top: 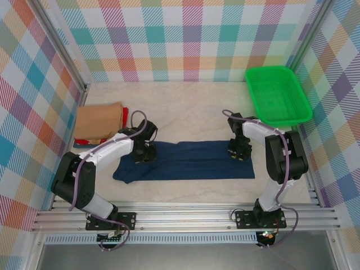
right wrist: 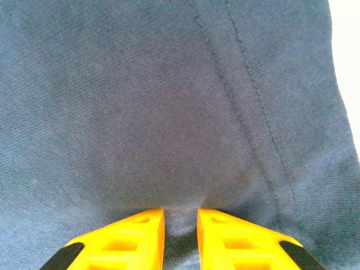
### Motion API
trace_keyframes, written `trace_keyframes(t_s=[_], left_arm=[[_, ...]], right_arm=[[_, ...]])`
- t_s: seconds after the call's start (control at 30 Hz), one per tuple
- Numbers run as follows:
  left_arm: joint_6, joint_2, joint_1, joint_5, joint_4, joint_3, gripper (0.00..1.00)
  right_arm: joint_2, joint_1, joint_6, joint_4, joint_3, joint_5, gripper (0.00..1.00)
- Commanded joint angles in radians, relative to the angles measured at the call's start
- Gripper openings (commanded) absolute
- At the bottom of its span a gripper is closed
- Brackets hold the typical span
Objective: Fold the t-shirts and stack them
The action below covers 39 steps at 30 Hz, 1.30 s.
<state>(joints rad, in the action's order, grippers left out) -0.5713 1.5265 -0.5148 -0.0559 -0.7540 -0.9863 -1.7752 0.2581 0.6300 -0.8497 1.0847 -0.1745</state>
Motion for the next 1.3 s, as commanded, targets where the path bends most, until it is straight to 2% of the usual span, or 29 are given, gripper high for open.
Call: trace_keyframes(t_s=[0.0, 0.37, 0.6, 0.73, 0.77, 0.83, 0.9, 0.93, 1.07, 1.17, 1.27], left_arm=[[0.005, 0.002, -0.073, -0.014, -0.071, -0.024, 0.00], [0.076, 0.137, -0.265, 0.075, -0.128, -0.092, 0.00], [0.138, 0.214, -0.324, 0.118, -0.180, -0.139, 0.00], [0.161, 0.231, -0.330, 0.202, -0.217, -0.155, 0.01], [0.164, 0.233, -0.330, 0.216, -0.223, -0.163, 0.07], [0.154, 0.225, -0.329, 0.235, -0.241, -0.185, 0.38], [0.131, 0.178, -0.330, 0.243, -0.247, -0.193, 0.53], [0.103, 0.142, -0.329, 0.257, -0.257, -0.193, 0.57], [-0.088, -0.021, -0.261, 0.291, -0.334, -0.143, 0.59], [-0.321, -0.162, -0.130, 0.267, -0.405, -0.035, 0.61], [-0.467, -0.292, 0.019, 0.158, -0.366, 0.104, 0.66]], right_arm=[[-0.019, -0.005, -0.018, -0.042, 0.014, -0.013, 0.22], [-0.029, -0.005, -0.018, -0.055, 0.032, -0.004, 0.22], [-0.042, -0.005, -0.019, -0.066, 0.044, 0.004, 0.22], [-0.049, -0.005, -0.022, -0.069, 0.050, 0.016, 0.22], [-0.048, -0.005, -0.023, -0.070, 0.050, 0.018, 0.22], [-0.044, -0.005, -0.024, -0.072, 0.052, 0.018, 0.22], [-0.038, -0.006, -0.028, -0.074, 0.052, 0.014, 0.22], [-0.037, -0.005, -0.030, -0.075, 0.053, 0.010, 0.22], [-0.029, -0.005, -0.041, -0.080, 0.059, 0.004, 0.22], [-0.025, -0.005, -0.047, -0.077, 0.062, 0.007, 0.22], [-0.026, -0.004, -0.052, -0.073, 0.067, 0.014, 0.22]])
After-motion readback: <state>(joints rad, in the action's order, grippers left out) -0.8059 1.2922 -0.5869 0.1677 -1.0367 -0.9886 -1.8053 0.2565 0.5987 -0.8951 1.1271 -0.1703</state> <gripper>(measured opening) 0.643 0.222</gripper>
